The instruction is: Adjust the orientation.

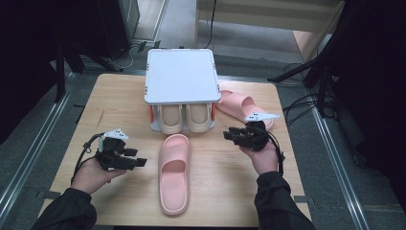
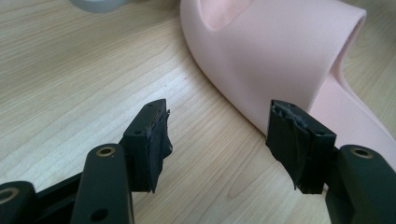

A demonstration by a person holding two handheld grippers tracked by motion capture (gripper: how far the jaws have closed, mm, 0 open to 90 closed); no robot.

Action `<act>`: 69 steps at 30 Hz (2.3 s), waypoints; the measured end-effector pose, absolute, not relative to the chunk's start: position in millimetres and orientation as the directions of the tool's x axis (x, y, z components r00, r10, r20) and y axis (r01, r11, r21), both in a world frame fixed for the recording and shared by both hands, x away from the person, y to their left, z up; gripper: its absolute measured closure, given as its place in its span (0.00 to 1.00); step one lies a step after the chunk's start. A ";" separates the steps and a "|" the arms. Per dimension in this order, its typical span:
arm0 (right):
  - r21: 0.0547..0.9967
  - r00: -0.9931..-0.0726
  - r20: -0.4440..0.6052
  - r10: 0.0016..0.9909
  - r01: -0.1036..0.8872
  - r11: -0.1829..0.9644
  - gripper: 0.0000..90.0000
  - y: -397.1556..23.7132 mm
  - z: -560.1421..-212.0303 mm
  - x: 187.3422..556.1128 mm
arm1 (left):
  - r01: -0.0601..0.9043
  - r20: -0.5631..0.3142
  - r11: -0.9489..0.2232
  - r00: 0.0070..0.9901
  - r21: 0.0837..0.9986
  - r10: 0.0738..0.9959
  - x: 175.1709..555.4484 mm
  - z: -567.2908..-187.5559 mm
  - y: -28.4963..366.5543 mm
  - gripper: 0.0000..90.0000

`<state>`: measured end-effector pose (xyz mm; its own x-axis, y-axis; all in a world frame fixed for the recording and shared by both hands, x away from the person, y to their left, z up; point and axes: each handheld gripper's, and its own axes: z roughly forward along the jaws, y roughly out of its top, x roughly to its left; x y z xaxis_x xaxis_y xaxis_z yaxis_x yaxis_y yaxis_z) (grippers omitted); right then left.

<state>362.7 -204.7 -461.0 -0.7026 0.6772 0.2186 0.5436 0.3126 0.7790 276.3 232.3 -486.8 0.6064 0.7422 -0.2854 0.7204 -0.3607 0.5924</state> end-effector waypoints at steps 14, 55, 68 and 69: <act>0.760 -0.631 0.218 0.744 0.588 0.276 0.68 -243.2 -469.1 414.1 | 0.737 -0.291 -0.345 0.584 0.582 0.757 262.2 -488.5 241.4 0.41; 0.729 -0.549 0.164 0.820 0.627 0.274 0.95 -237.6 -499.8 490.3 | 0.745 -0.307 -0.328 0.573 0.581 0.760 243.2 -493.7 253.5 0.39; 0.744 -0.523 0.189 0.831 0.629 0.226 0.95 -248.0 -469.7 475.4 | 0.742 -0.304 -0.329 0.576 0.583 0.759 247.8 -492.3 252.1 0.39; 0.742 -0.526 0.178 0.832 0.627 0.238 0.95 -247.3 -468.3 473.2 | 0.740 -0.302 -0.335 0.581 0.583 0.756 249.7 -491.7 251.2 0.39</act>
<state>473.2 -247.3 -468.3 -0.5261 0.8316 0.1778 0.6266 0.2378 0.7422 249.7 251.2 -491.7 0.5806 0.7561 -0.3021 0.7400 -0.3354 0.5830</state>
